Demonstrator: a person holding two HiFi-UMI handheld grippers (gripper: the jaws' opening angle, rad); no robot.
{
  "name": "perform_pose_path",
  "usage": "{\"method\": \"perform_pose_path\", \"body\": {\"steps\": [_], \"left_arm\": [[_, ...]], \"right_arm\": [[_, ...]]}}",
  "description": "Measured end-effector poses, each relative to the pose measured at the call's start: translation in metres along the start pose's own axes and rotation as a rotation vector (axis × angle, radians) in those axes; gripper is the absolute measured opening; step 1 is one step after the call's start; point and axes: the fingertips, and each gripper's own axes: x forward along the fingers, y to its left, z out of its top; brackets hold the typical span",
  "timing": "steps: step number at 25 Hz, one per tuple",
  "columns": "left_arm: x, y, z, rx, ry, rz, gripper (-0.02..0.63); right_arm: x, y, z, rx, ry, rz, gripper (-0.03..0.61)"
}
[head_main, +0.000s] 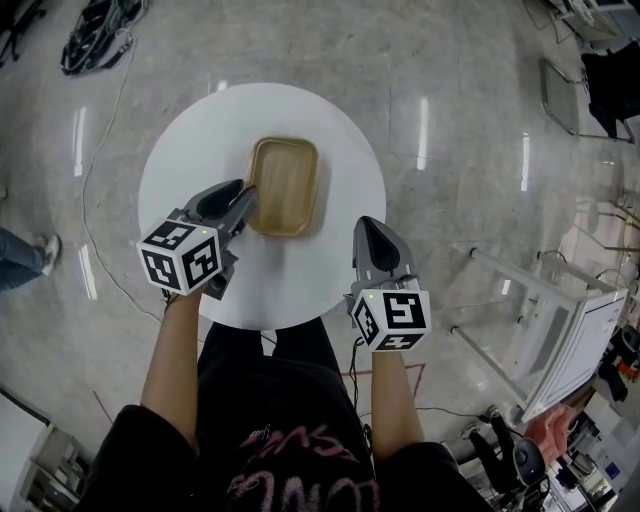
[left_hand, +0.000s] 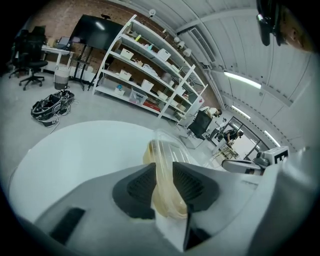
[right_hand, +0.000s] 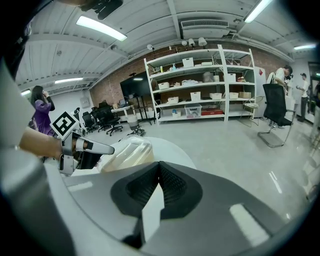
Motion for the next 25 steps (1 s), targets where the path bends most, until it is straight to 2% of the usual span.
{"method": "perform_pose_path", "body": {"steps": [13, 21, 25], "left_arm": [[-0.008, -0.019, 0.008, 0.000, -0.041, -0.035, 0.063], [-0.014, -0.037, 0.012, 0.053, -0.045, -0.038, 0.045], [-0.023, -0.041, 0.015, 0.048, -0.062, -0.041, 0.044]], "right_arm": [[-0.011, 0.000, 0.005, -0.006, -0.019, 0.004, 0.009], [-0.022, 0.001, 0.012, -0.006, -0.042, 0.006, 0.009], [-0.026, 0.006, 0.019, -0.006, -0.061, 0.004, 0.009]]}}
